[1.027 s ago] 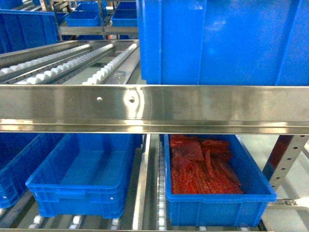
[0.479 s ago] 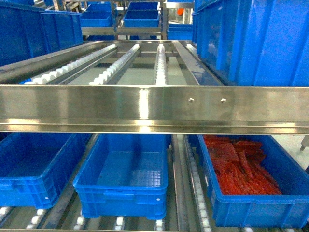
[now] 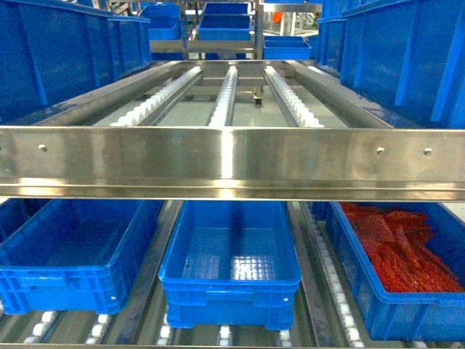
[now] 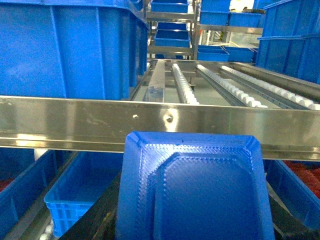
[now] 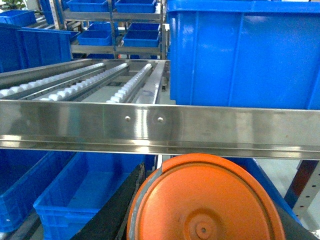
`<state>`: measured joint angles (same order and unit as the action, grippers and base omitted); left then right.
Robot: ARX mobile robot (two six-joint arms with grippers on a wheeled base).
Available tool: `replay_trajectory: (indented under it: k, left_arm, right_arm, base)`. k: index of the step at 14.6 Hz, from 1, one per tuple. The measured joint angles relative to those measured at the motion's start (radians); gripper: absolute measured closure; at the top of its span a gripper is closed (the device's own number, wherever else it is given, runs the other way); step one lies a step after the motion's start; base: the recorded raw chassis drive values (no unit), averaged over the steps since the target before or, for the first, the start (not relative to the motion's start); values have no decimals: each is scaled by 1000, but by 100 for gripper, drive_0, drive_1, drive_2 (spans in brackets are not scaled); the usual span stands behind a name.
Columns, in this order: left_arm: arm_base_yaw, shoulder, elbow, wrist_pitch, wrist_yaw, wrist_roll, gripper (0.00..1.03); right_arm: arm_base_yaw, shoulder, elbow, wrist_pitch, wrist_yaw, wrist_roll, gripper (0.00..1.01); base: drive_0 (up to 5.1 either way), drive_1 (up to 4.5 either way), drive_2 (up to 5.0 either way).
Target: Sort blue parts and orange caps into right shelf containers
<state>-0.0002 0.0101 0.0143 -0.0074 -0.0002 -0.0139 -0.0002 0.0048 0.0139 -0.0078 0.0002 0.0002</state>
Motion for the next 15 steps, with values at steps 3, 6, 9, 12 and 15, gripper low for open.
replay_trajectory:
  k: [3,6,9,12,15]
  left_arm:
    - [0,0,0,0,0,0,59]
    - [0,0,0,1,0,0,59]
    - [0,0,0,3,0,0,59]
    - [0,0,0,0,0,0,59]
    - [0,0,0,0,-6,0,59]
  right_arm:
    - [0,0,0,2,0,0,57]
    - [0,0,0,1,0,0,57]
    - [0,0,0,6,0,0,57]
    - [0,0,0,1,0,0,57]
    - [0,0,0,4,-2,0,57]
  base:
    - [-487,258,258]
    - [-491,254,254]
    - [-495,250,250]
    - [-497,249,249]
    - [-331,166,166]
